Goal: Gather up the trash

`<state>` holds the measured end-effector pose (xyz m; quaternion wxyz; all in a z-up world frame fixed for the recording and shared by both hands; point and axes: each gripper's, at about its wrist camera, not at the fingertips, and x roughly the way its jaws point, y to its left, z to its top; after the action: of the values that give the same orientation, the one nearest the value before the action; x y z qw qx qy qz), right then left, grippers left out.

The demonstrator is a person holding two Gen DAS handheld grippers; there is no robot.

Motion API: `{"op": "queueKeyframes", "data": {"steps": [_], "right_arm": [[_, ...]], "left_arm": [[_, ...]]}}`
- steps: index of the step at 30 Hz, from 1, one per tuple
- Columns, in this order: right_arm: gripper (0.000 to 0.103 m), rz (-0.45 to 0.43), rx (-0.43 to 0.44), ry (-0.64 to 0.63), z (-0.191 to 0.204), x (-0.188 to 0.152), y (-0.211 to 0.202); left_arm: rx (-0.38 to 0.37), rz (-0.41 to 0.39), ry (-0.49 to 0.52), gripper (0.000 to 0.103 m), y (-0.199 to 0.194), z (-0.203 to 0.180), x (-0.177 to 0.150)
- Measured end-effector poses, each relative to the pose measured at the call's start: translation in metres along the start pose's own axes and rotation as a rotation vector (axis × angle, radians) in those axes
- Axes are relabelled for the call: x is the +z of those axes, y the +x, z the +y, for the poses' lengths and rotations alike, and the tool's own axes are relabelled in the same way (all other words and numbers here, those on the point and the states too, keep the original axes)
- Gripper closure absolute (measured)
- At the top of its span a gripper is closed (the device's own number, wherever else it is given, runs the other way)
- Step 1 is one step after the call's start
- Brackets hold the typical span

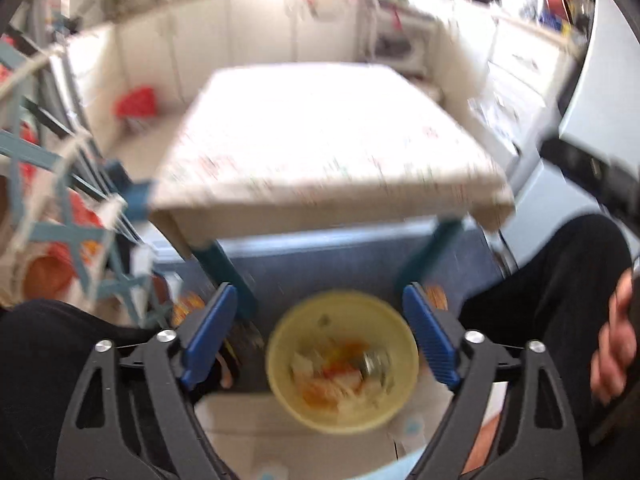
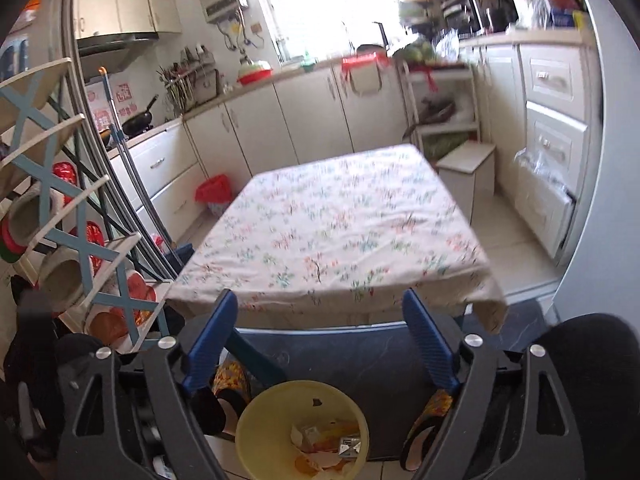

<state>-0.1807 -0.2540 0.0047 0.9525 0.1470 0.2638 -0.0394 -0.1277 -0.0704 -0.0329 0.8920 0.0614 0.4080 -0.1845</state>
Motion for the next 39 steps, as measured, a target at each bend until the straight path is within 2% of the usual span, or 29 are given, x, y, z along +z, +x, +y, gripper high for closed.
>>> {"op": "queueKeyframes", "data": {"steps": [4,10,15,25,39], "right_arm": [[0.014,-0.050,-0.022,-0.018,0.010,0.010,-0.026],[0.010,-0.145,-0.039,-0.075,0.031,0.023,-0.062],[0.008,-0.162,-0.048,-0.109,0.044,0.022,-0.080],[0.008,-0.140,-0.074,-0.091,0.044,0.013,-0.091],[0.008,-0.121,-0.067,-0.096,0.048,0.010,-0.093]], "left_arm": [[0.051,-0.122,-0.047,0.008,-0.037,0.008,0.016],[0.132,-0.228,-0.066,0.008,-0.082,0.009,0.028],[0.188,-0.304,-0.099,0.008,-0.119,0.010,0.027],[0.160,-0.349,-0.170,0.008,-0.145,0.020,0.016],[0.176,-0.341,-0.143,0.008,-0.149,0.015,0.013]]}}
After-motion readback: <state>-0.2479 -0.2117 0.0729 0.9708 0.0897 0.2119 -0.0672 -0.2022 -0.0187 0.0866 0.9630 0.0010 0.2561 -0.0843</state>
